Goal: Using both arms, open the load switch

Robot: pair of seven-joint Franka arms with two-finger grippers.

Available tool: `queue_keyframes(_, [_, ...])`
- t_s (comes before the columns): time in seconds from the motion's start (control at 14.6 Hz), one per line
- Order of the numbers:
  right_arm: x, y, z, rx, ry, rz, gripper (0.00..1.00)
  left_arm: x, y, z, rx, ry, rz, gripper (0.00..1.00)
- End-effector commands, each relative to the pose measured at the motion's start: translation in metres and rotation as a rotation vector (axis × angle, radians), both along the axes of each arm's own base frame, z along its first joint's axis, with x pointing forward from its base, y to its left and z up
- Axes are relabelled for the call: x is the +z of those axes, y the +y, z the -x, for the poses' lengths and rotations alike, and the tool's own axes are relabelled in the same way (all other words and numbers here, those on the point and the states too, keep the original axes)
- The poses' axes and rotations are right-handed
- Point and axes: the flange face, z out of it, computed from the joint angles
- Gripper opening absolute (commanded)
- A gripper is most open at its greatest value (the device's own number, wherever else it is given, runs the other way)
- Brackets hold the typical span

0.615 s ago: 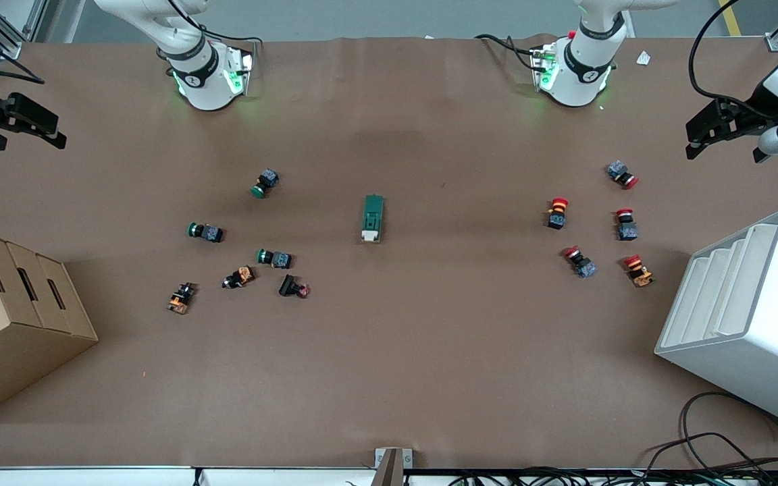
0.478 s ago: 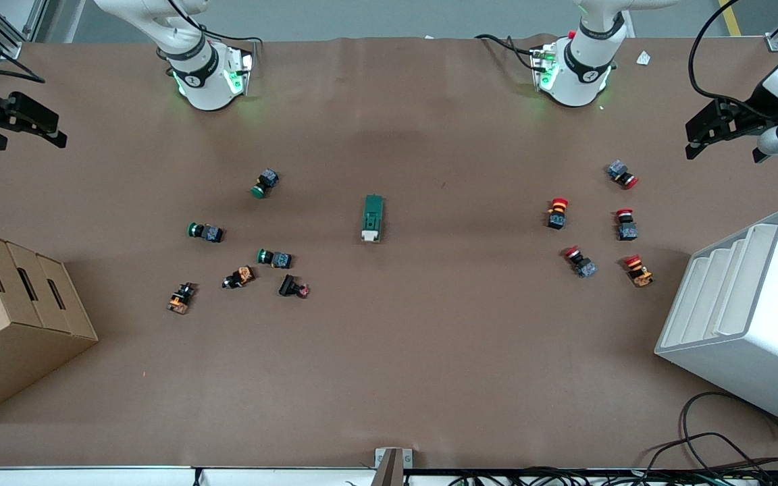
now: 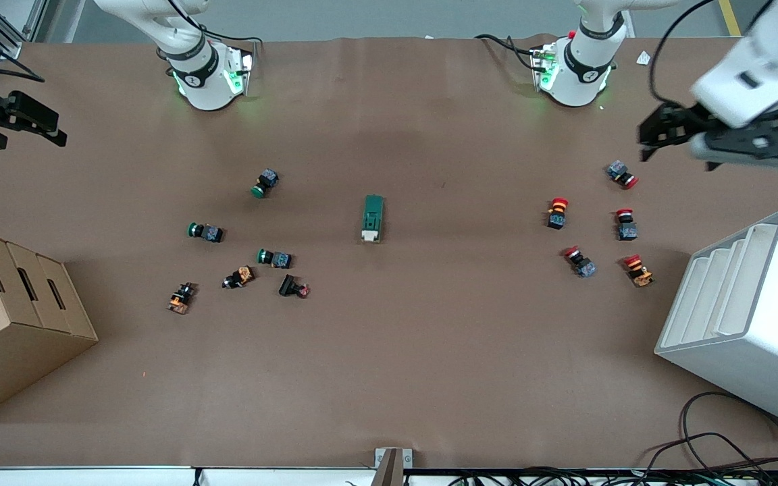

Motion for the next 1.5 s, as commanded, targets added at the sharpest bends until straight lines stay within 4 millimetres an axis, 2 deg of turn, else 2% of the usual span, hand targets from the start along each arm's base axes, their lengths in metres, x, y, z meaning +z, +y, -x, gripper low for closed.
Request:
queue_keyframes(0.0, [0.004,-0.001,0.01,0.014,0.003,-0.004,1.0,-0.03,-0.069,-0.005,0.016,-0.003,0.009,1.0])
queue_keyframes(0.14, [0.002,0.0,0.01,0.014,0.011,-0.002,1.0,-0.063,-0.134,0.007,0.098,-0.012,0.035,1.0])
queue_keyframes(0.2, [0.004,0.001,0.01,0.015,0.008,-0.002,1.0,-0.083,-0.156,0.009,0.14,-0.041,0.024,1.0])
queue_keyframes(0.34, [0.008,0.002,0.009,0.017,-0.001,-0.003,1.0,-0.117,-0.219,0.032,0.165,-0.077,-0.004,1.0])
queue_keyframes(0.48, [0.017,0.003,0.008,0.014,-0.021,-0.004,1.0,-0.155,-0.271,0.052,0.244,-0.102,-0.013,1.0])
queue_keyframes(0.61, [0.019,0.005,0.005,0.013,-0.027,-0.006,1.0,-0.198,-0.32,0.084,0.276,-0.149,-0.07,1.0])
queue_keyframes(0.75, [0.006,0.0,-0.004,0.01,-0.003,-0.007,1.0,-0.23,-0.349,0.105,0.312,-0.184,-0.089,1.0])
queue_keyframes(0.89, [-0.011,-0.002,-0.016,0.007,0.022,-0.004,1.0,-0.257,-0.379,0.128,0.373,-0.2,-0.036,1.0])
queue_keyframes(1.02, [-0.051,-0.005,-0.04,0.005,0.091,0.005,1.0,-0.294,-0.401,0.157,0.366,-0.262,-0.03,1.0])
queue_keyframes(1.09, [-0.076,-0.007,-0.052,0.006,0.133,0.026,1.0,-0.313,-0.404,0.162,0.375,-0.299,-0.038,1.0])
queue_keyframes(1.16, [-0.084,-0.01,-0.058,0.009,0.141,0.063,1.0,-0.33,-0.41,0.17,0.373,-0.326,-0.039,1.0])
queue_keyframes(1.3, [-0.086,-0.003,-0.061,0.005,0.134,0.094,1.0,-0.354,-0.421,0.184,0.34,-0.327,-0.018,0.99])
queue_keyframes(1.43, [-0.095,0.012,-0.06,-0.121,0.152,0.1,1.0,-0.366,-0.437,0.21,0.278,-0.334,0.001,0.99])
